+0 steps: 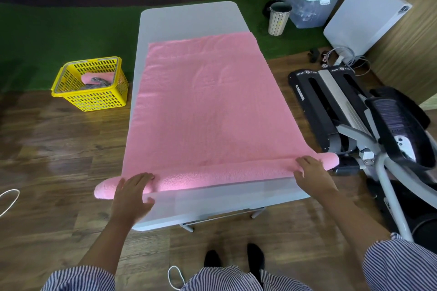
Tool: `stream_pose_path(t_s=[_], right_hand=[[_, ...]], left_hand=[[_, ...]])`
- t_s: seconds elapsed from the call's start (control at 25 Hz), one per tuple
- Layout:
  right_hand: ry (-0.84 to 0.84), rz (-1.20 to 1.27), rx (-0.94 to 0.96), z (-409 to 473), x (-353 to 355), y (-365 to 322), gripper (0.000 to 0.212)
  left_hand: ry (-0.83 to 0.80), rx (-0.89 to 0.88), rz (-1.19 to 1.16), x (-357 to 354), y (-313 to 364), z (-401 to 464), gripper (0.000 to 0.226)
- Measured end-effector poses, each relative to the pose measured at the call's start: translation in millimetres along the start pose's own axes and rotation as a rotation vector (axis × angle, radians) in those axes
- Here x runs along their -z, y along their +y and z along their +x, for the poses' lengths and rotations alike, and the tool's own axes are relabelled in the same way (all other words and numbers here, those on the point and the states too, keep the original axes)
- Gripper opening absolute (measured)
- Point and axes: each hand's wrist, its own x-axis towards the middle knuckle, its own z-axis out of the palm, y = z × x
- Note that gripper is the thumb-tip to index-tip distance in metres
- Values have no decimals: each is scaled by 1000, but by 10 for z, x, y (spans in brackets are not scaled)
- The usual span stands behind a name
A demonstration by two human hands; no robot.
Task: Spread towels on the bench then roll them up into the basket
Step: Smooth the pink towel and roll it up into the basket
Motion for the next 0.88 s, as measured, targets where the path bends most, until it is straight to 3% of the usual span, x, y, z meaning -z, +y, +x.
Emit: stream_pose_path(t_s=[0.12,0.32,0.48,0.64,0.76,0.88], right_hand=[[-8,73,19,-17,36,27,49],[12,165,103,2,-61,-286,45],[20,99,170,-10,-176,-488,45],[16,14,76,-17,-40,-279,33],[-30,-7,21,-66,17,-151,31],[25,63,60,-95,23,-157,35]], left_hand=[[22,39,41,-2,-10,-12,67],[91,92,15,145,-287,-233,45],[116,215,-33,213,-483,-373,47],[172,147,6,245,-235,-145,46],[87,115,-113,228,-110,4,44],[173,43,-195,123,-166,18,47]])
